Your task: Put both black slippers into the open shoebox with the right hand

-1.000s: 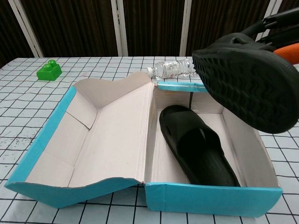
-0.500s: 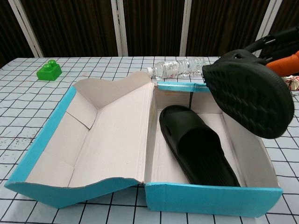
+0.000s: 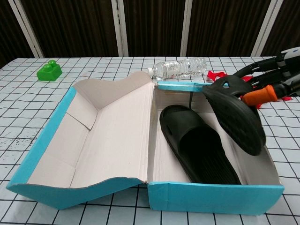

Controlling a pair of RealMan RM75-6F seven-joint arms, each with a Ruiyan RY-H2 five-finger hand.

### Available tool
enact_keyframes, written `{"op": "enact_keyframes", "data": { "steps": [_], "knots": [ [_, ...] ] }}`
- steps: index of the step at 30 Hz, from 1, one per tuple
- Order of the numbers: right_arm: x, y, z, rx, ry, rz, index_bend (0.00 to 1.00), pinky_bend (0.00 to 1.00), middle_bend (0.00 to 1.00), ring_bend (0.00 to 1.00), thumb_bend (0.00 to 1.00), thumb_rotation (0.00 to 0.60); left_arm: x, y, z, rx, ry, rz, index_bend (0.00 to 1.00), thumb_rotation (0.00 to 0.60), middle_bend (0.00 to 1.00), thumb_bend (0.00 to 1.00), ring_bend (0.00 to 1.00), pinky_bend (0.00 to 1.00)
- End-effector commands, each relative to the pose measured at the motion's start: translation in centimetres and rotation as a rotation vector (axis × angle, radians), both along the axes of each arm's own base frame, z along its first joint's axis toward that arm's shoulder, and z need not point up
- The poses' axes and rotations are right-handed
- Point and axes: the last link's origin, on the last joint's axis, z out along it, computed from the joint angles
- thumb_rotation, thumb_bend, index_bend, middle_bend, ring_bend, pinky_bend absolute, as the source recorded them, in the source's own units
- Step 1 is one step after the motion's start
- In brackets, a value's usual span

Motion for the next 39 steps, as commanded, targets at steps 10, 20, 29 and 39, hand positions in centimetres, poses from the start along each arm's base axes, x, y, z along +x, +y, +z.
{"op": "enact_keyframes", "data": {
  "steps": [10, 20, 29, 39],
  "knots": [
    [0.1, 0.1, -1.2, -0.006, 0.023, -0.021, 0.62, 0.09, 0.41, 0.24, 0.43, 0.6, -0.1, 0.0, 0.1, -0.002, -0.005, 0.002, 0.14, 0.6, 0.0, 0.07, 0.0, 0.1],
    [-0.4, 0.3, -2.5, -0.004, 0.038, -0.009, 0.63, 0.09, 0.41, 0.25, 0.43, 0.6, -0.1, 0.0, 0.1, -0.002, -0.004, 0.002, 0.14, 0.6, 0.0, 0.07, 0.0, 0.1],
    [-1.6, 1.0, -4.1, -0.005, 0.066, 0.032, 0.63, 0.09, 0.41, 0.26, 0.43, 0.6, -0.1, 0.0, 0.1, -0.003, -0.003, 0.003, 0.14, 0.6, 0.0, 0.07, 0.0, 0.1],
    [-2.2, 1.9, -5.5, -0.053, 0.146, 0.152, 0.63, 0.09, 0.41, 0.26, 0.43, 0.6, -0.1, 0.0, 0.1, -0.006, -0.001, 0.003, 0.14, 0.6, 0.0, 0.07, 0.0, 0.1]
  ]
}}
